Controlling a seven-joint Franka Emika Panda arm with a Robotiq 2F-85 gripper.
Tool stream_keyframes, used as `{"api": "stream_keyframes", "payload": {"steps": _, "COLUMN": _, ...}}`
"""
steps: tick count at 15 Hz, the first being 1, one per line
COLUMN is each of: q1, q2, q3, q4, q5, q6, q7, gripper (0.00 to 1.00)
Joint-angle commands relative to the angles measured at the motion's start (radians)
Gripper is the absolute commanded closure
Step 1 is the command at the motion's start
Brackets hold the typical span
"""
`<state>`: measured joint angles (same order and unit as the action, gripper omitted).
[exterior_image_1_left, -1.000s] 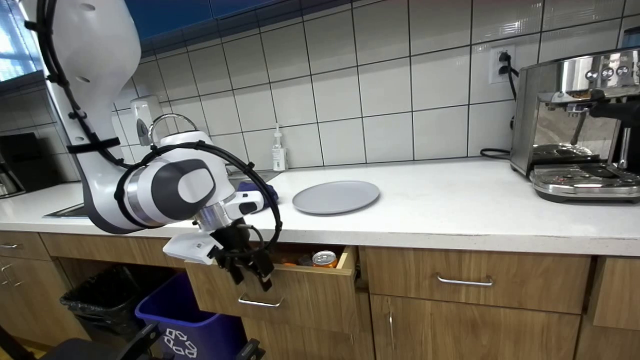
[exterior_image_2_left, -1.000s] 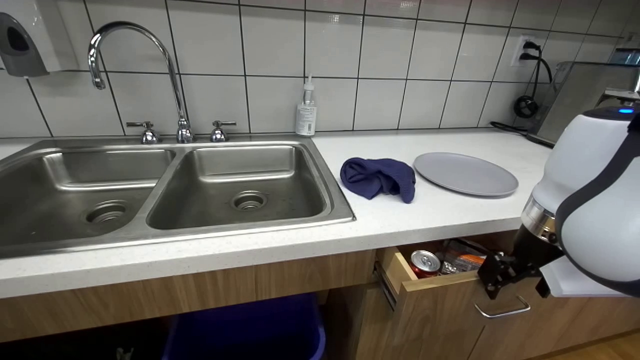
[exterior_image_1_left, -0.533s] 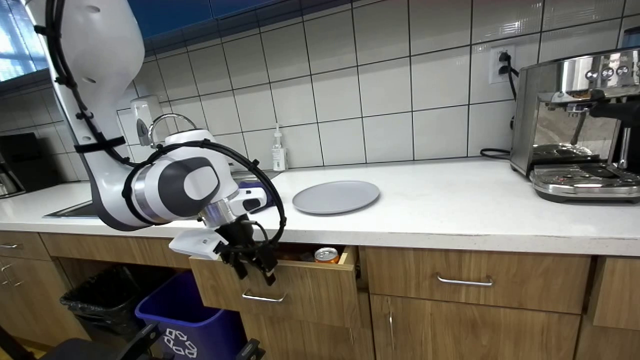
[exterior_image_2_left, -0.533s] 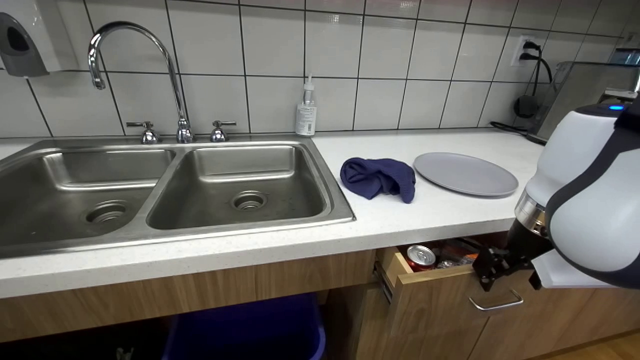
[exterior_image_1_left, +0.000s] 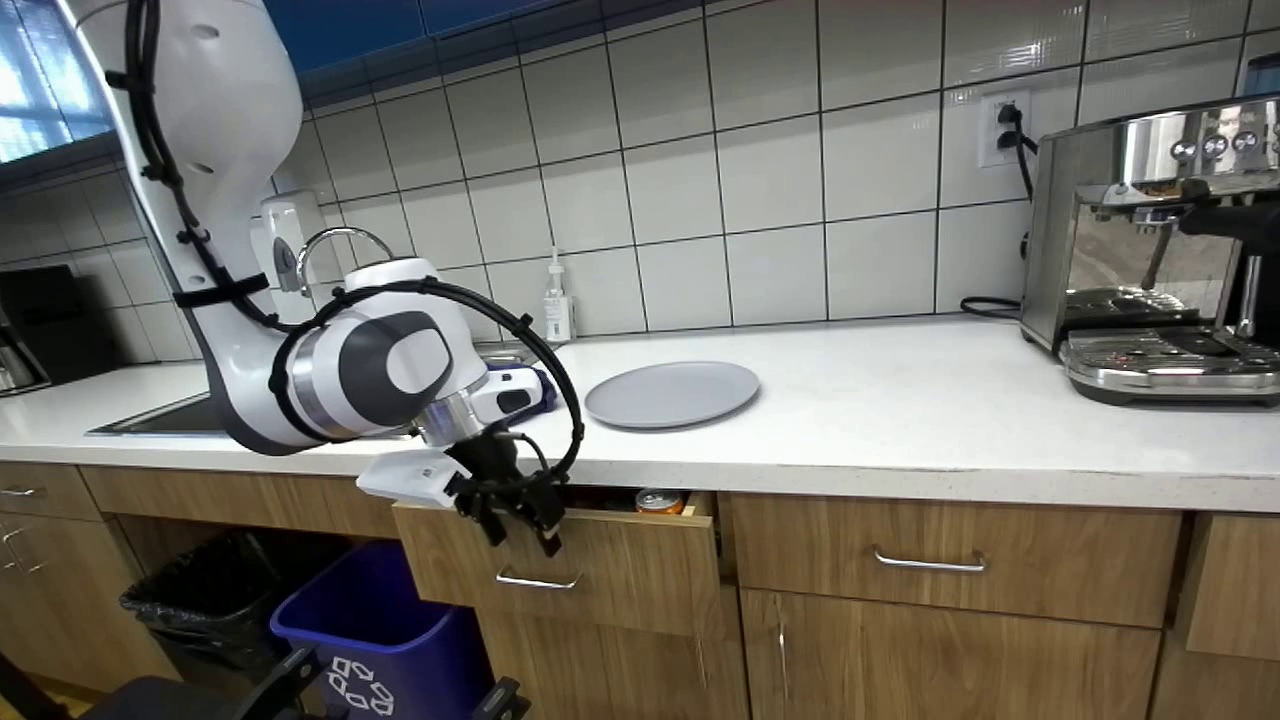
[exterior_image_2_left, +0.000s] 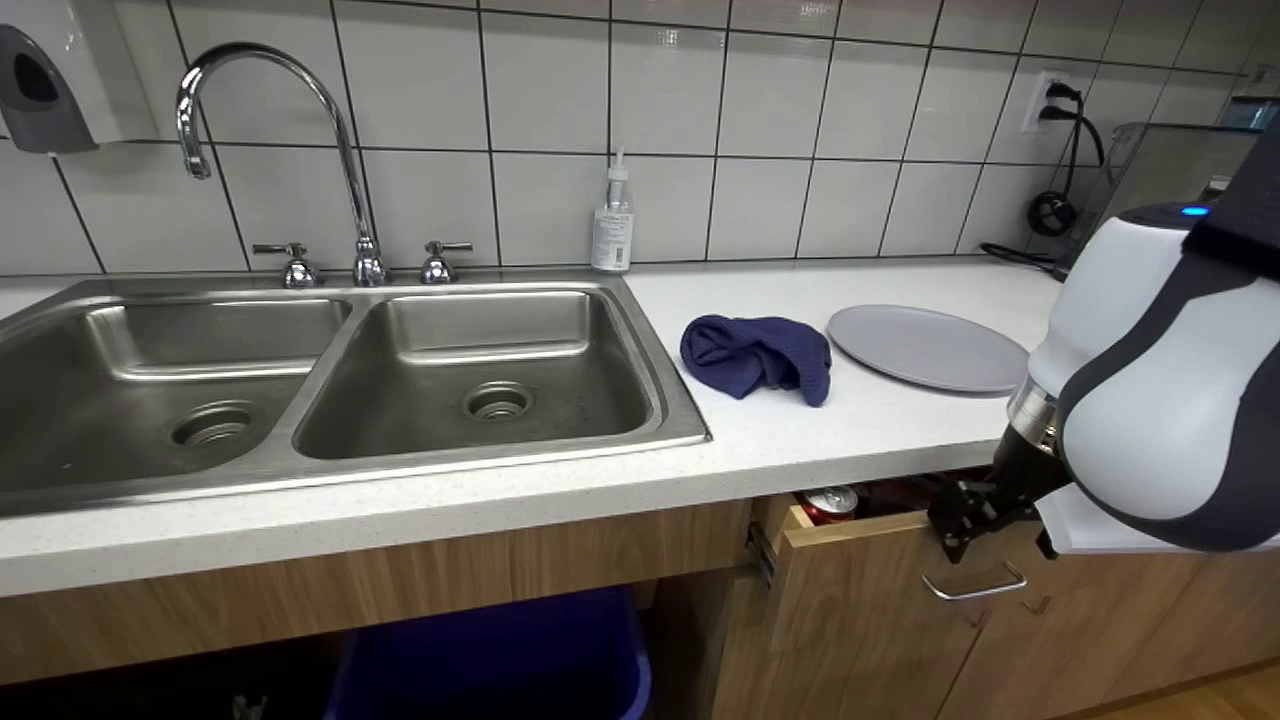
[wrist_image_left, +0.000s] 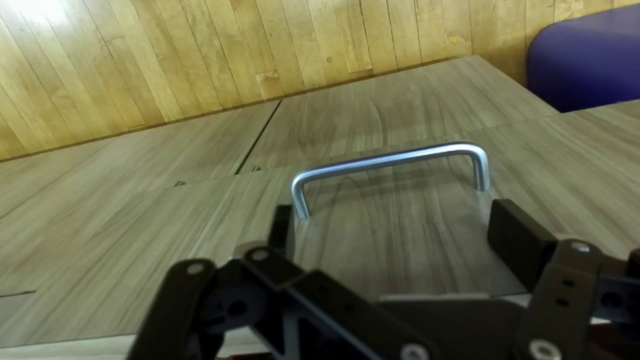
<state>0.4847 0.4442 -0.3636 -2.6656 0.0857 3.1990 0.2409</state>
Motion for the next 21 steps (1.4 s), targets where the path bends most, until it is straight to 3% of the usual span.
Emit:
{"api": "stream_keyframes", "payload": {"steps": 1, "q1": -0.008, "q2": 0.015, "q3": -0.011, "q4": 0.081, "q5": 0.015, "q6": -0.022, "q7": -0.020, "gripper": 0.00}}
{"api": "stream_keyframes", "payload": {"steps": 14, "q1": -0.010, "q2": 0.040, "q3": -0.014, "q4": 0.154, "q5": -0.001, "q6": -0.068, "q7": 0.004, "gripper": 0.00}}
{"api": "stream_keyframes", "payload": {"steps": 21, "q1": 0.050, "q2": 0.052, "q3": -0.061, "q4": 0.147, "q5": -0.008, "q6": -0.042, "q7": 0.022, "gripper": 0.00}}
